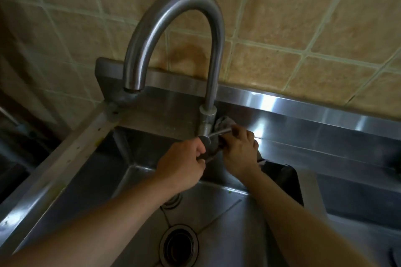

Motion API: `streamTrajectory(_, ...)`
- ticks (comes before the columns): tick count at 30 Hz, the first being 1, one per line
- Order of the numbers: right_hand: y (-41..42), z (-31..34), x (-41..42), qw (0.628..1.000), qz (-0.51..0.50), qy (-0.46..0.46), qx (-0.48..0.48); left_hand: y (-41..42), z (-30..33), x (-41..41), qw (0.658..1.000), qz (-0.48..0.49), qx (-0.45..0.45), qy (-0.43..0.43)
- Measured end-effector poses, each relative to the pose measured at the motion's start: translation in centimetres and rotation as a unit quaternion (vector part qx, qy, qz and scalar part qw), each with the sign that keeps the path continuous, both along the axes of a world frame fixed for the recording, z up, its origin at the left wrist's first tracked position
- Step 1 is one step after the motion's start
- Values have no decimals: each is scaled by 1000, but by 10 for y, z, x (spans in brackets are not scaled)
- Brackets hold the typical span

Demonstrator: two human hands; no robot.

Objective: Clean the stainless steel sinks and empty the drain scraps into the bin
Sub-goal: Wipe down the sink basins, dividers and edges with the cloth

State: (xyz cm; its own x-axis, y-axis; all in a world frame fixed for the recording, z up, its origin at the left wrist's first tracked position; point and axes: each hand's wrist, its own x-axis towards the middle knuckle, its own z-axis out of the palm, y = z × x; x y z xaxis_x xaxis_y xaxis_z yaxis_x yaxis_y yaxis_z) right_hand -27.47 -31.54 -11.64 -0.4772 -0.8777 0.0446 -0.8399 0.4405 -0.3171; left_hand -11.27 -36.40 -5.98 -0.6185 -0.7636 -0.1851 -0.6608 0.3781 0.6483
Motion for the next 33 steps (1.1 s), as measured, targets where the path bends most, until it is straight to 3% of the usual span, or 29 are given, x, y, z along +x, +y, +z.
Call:
streamTrajectory(5, -19, -14, -4, 991, 35, 80, 104, -8, -6, -5, 1000, -23, -18, 7)
streamTrajectory(12, 2, -24, -28, 993, -2, 104, 57, -6, -15, -16, 999, -37, -25, 17)
streamTrajectory(17, 47, -16, -59, 988, -145, 17, 51, -4, -20, -11, 998, -52, -21, 28)
streamTrajectory(21, 21, -7, -41, 967, -243, -64, 43, -8, -24, -1, 997, -58, -29, 36)
streamTrajectory(26, -15, -28, 7, 993, -97, 52, 36, -11, -29, 4, 997, -53, -46, 29)
streamTrajectory(33, -9, -32, -17, 989, 44, 132, 51, 3, -32, -24, 998, -49, -36, 22)
